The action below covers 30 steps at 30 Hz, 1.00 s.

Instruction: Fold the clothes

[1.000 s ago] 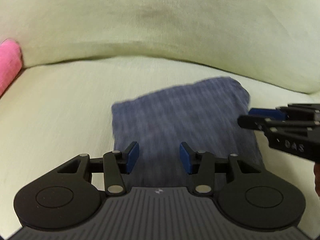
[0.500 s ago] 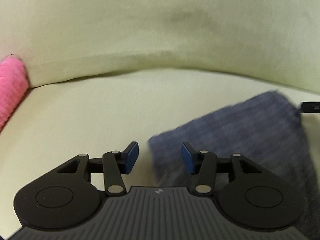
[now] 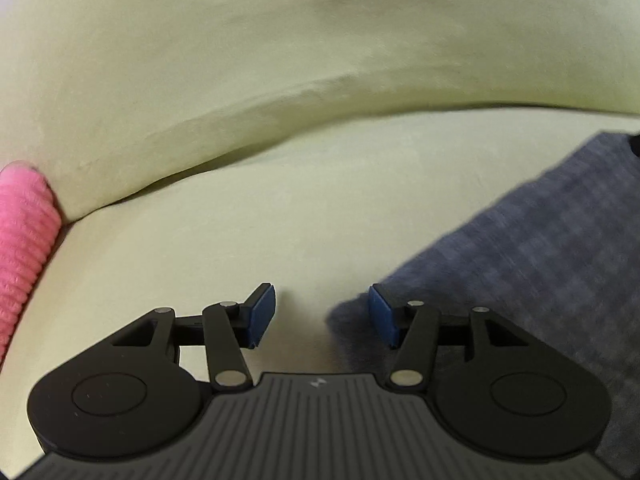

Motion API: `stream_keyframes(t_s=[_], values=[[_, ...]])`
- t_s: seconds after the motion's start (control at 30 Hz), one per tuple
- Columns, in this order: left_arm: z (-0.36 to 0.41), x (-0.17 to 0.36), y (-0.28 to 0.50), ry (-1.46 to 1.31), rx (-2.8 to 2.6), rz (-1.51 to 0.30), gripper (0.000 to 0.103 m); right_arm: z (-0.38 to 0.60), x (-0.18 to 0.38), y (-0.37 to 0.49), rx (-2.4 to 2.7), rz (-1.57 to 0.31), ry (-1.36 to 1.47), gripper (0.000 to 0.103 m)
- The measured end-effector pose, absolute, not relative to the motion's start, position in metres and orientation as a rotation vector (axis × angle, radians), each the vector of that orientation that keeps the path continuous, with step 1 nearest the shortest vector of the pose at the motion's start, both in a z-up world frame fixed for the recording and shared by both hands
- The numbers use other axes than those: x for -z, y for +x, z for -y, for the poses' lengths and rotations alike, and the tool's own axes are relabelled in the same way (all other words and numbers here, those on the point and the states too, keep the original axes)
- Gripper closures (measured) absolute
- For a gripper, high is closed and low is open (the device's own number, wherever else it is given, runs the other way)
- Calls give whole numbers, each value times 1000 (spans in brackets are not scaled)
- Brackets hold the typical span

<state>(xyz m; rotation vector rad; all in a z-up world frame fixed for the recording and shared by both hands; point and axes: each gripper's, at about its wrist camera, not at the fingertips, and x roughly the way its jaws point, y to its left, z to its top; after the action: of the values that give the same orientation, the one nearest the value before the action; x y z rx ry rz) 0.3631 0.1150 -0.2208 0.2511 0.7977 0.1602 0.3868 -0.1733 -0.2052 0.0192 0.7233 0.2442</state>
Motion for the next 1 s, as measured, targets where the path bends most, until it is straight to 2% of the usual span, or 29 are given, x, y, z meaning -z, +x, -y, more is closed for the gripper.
stream_keyframes(t_s=[0.17, 0.5, 0.57, 0.63, 0.73, 0.77, 0.8, 0.83, 0.9, 1.0], values=[[-104, 196, 340, 224, -137, -794, 45, 162, 176, 337, -312, -648, 48, 68], [-74, 160, 315, 116, -34, -820, 45, 134, 167, 226, -567, -723, 36, 70], [-73, 157, 305, 31, 48, -835, 45, 130, 168, 211, -611, -741, 42, 79], [-72, 163, 298, -18, 120, -868, 45, 123, 175, 209, -657, -777, 34, 93], [-68, 192, 289, -6, 134, -940, 44, 117, 197, 198, -701, -862, 16, 94], [-70, 205, 286, 13, 114, -953, 41, 119, 206, 196, -683, -890, 6, 95], [-74, 209, 280, 12, 113, -927, 40, 124, 208, 192, -674, -890, 18, 101], [-79, 207, 275, 13, 104, -922, 40, 129, 209, 189, -666, -887, 33, 103], [-84, 200, 269, 22, 89, -916, 41, 143, 205, 181, -644, -881, 63, 103], [-92, 177, 240, 106, 83, -859, 42, 163, 186, 166, -638, -821, 19, 92]])
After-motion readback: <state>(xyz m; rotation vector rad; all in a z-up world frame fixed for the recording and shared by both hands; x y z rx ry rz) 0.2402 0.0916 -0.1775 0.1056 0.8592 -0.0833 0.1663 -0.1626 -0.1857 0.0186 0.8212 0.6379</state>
